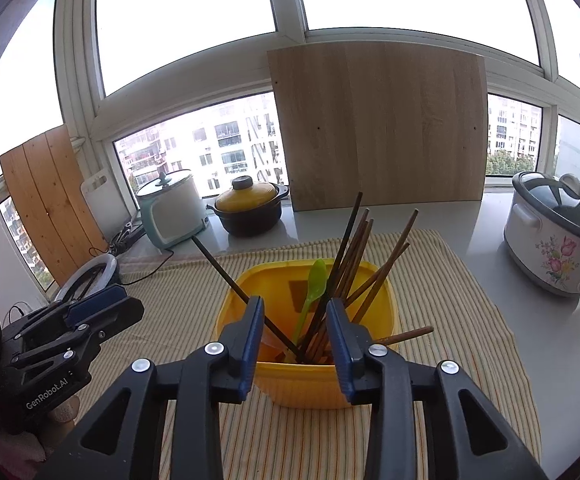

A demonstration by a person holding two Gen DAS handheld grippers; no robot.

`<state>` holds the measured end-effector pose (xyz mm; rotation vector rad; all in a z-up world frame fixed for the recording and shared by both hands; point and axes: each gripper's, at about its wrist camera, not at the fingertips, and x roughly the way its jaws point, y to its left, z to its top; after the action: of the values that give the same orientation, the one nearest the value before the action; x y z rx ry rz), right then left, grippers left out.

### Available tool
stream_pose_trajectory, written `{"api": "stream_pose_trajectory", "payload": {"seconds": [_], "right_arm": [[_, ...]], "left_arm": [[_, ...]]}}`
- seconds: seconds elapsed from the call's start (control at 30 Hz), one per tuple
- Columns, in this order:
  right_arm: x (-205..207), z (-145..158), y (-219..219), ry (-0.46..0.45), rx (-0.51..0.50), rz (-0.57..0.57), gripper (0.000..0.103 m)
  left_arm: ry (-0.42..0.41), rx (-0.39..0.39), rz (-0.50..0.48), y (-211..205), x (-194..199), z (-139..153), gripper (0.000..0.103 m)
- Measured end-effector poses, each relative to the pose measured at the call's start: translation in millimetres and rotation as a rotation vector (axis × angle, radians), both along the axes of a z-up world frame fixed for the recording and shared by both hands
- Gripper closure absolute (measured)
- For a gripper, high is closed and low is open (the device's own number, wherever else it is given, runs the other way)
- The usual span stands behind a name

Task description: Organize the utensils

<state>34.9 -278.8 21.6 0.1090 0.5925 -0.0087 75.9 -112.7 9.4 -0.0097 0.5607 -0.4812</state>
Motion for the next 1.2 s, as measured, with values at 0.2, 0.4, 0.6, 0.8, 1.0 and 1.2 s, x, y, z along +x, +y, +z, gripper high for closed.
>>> {"api": "stream_pose_trajectory", "payload": {"seconds": [0.2,0.4,0.6,0.8,1.0,1.2], "right_arm": [[-18.0,-5.8,5.2,-0.022,-0.011,-0.029,0.037],[-34.6,-6.5,9.6,-0.054,-0.034,-0.079,0.01],[-44.3,-8.7,12.5,-0.062,-0.055,-0.104,0.0],[-46.6,-7.8,9.6,-0.062,-0.052,-0.136,0.0],[-49.6,-5.4,10.3,-0.079,-0.065,-0.15,0.0],[-50.2,-4.0,9.7,-0.088,-0.066,-0.155,0.0]], "left_arm": [[0.003,0.005,0.025,10.0,-21.2,-7.3,0.038],[0.0,0.033,0.081,17.5,-38.8,-12.2,0.016],[-0.004,0.041,0.151,26.3,-49.4,-8.5,0.002],[-0.037,0.078,0.236,36.5,-54.6,-5.4,0.0],[-0.048,0.077,0.266,43.9,-57.0,-5.0,0.0],[-0.047,0.093,0.26,42.7,-57.8,-5.2,0.0]]}}
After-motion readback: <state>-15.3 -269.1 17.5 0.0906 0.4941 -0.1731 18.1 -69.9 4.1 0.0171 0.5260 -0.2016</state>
